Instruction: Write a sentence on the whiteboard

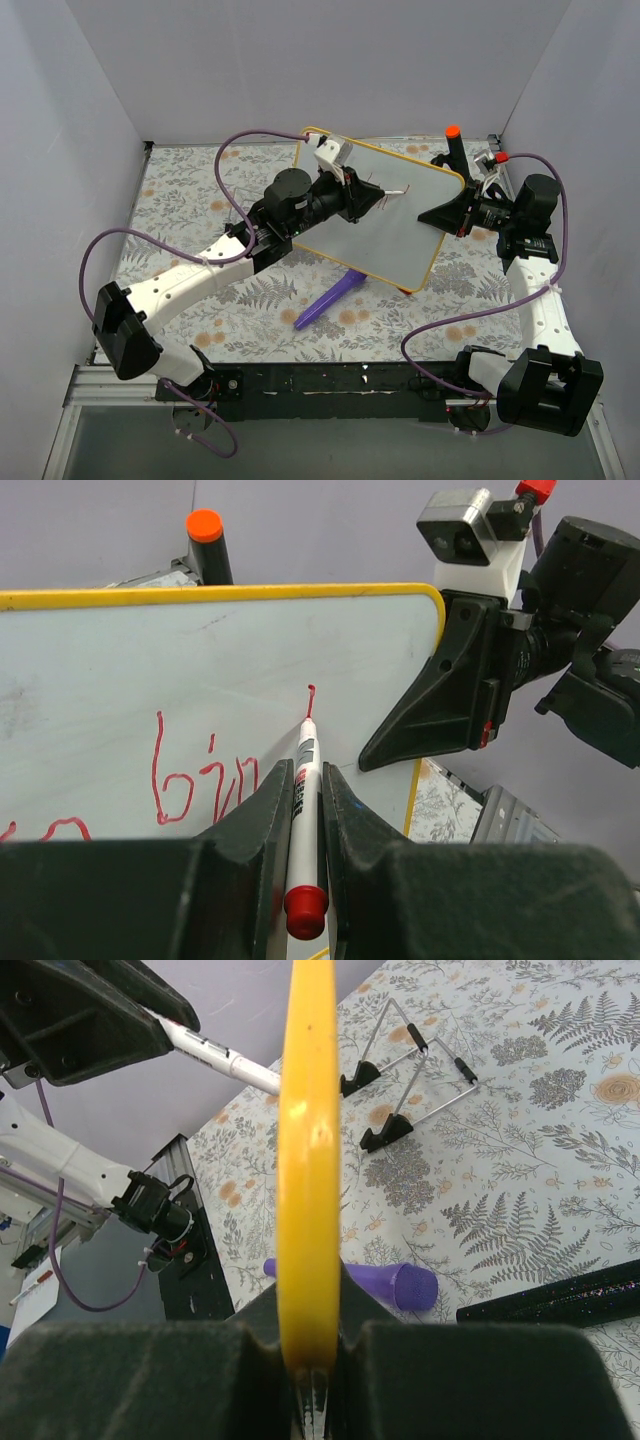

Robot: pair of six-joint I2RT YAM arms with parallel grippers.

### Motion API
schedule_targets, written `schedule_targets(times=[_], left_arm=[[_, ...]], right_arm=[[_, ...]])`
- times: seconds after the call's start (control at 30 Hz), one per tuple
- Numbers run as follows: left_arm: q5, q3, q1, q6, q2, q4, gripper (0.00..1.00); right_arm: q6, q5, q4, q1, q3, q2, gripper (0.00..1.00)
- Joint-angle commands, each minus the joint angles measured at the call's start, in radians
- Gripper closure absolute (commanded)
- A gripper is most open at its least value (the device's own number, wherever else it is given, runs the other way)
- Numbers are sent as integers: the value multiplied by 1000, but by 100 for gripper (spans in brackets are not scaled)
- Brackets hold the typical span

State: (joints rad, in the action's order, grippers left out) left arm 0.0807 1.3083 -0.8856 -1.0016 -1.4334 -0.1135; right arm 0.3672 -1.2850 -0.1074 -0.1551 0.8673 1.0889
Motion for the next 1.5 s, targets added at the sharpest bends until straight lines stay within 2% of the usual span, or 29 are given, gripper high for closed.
schedule_targets(times=[0.0,0.43,1.23,1.47], left_arm=[[1,-32,7,14,54,40,100],[22,-113,7,-19,97,58,100],[-1,6,10,17,45,43,100],[-6,-1,14,20,45,52,100]], right_arm=[[19,-57,-80,0,24,-29,99],[21,-57,-80,2,24,-30,99],[21,-57,-81,0,24,-34,99],[21,-59,-80,2,25,-32,99]])
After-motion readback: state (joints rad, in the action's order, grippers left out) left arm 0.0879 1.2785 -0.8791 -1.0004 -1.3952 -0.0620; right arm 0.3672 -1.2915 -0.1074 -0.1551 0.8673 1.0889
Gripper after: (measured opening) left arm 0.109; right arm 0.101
